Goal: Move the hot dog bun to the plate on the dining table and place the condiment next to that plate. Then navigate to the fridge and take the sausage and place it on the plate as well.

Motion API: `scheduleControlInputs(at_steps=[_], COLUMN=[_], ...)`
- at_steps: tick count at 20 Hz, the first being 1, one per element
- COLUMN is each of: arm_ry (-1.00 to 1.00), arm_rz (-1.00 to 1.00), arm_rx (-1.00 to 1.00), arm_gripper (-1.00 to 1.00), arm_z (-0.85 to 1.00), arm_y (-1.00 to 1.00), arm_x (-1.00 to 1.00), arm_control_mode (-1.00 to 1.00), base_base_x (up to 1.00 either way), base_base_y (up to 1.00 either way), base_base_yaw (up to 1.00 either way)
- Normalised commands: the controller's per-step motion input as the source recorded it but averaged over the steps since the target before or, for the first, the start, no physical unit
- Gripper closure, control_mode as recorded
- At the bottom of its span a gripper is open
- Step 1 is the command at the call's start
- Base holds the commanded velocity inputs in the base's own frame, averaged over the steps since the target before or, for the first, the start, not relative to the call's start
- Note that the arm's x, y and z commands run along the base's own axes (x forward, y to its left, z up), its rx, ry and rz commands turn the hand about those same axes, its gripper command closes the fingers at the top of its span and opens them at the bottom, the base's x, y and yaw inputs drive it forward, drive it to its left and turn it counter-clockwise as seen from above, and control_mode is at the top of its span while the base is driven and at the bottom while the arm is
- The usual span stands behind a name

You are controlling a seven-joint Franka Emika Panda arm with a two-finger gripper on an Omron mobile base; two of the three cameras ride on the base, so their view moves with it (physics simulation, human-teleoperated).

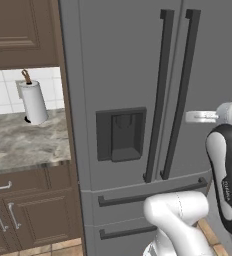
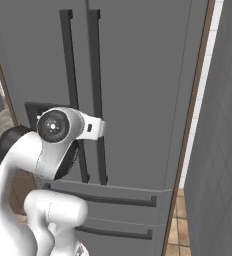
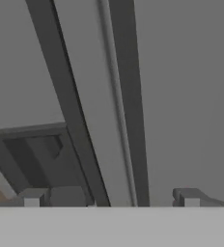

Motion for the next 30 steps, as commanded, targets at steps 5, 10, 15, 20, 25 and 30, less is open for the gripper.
scheduleControlInputs(at_steps=[5,10,15,20,25,30], arm_ry=[0.0,0.0,0.0,0.01,0.02,0.01], arm_rz=[0.0,0.0,0.0,0.0,0.0,0.0], arm_rx=[0.0,0.0,0.0,0.0,0.0,0.0], arm_gripper=[-1.0,-1.0,-1.0,-1.0,-1.0,-1.0], arm_z=[0.0,0.0,0.0,0.0,0.0,0.0], arm_y=[0.0,-0.02,-0.19,-0.28,-0.16,-0.1], arm_x=[0.95,0.79,0.67,0.59,0.59,0.64], arm_control_mode=[-1.0,-1.0,-1.0,-1.0,-1.0,-1.0], base_base_x=[0.0,0.0,0.0,0.0,0.0,0.0], base_base_y=[0.0,0.0,0.0,0.0,0.0,0.0], base_base_yaw=[0.0,0.0,0.0,0.0,0.0,0.0])
